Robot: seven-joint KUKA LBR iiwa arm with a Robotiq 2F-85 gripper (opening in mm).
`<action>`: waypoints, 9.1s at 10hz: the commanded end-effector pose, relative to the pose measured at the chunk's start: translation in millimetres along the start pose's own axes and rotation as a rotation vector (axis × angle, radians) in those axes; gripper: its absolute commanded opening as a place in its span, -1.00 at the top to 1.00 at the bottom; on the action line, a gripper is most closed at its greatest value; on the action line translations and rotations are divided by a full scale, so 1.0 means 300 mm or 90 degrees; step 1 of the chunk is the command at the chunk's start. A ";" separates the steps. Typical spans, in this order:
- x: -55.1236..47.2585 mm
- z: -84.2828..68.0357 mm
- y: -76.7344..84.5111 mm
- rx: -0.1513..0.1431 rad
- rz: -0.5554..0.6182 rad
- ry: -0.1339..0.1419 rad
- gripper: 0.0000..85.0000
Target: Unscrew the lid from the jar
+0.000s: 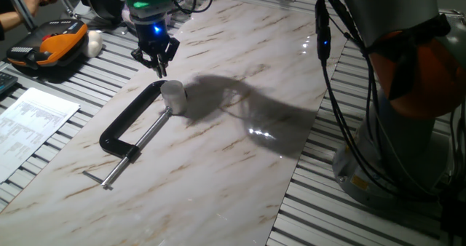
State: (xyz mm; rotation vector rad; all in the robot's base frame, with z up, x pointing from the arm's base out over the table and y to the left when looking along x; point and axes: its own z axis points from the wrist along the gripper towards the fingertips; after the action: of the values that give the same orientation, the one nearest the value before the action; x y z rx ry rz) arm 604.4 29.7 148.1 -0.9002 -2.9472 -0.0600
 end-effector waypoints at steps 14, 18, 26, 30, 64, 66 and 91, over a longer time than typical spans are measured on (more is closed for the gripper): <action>0.032 0.035 -0.041 -0.039 0.713 -0.035 1.00; 0.033 0.034 -0.039 -0.034 0.678 -0.039 1.00; 0.033 0.037 -0.038 -0.032 0.672 -0.040 0.60; 0.033 0.035 -0.037 -0.020 0.675 -0.043 0.60; 0.022 0.170 -0.022 -0.043 0.699 -0.034 -1.00; 0.025 0.170 -0.025 -0.043 0.697 -0.034 -1.00; 0.044 0.210 -0.053 -0.043 0.685 -0.035 -0.60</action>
State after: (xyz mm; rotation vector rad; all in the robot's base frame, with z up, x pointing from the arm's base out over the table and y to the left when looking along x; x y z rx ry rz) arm 581.8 27.3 85.8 -2.3286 -2.1044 -0.0769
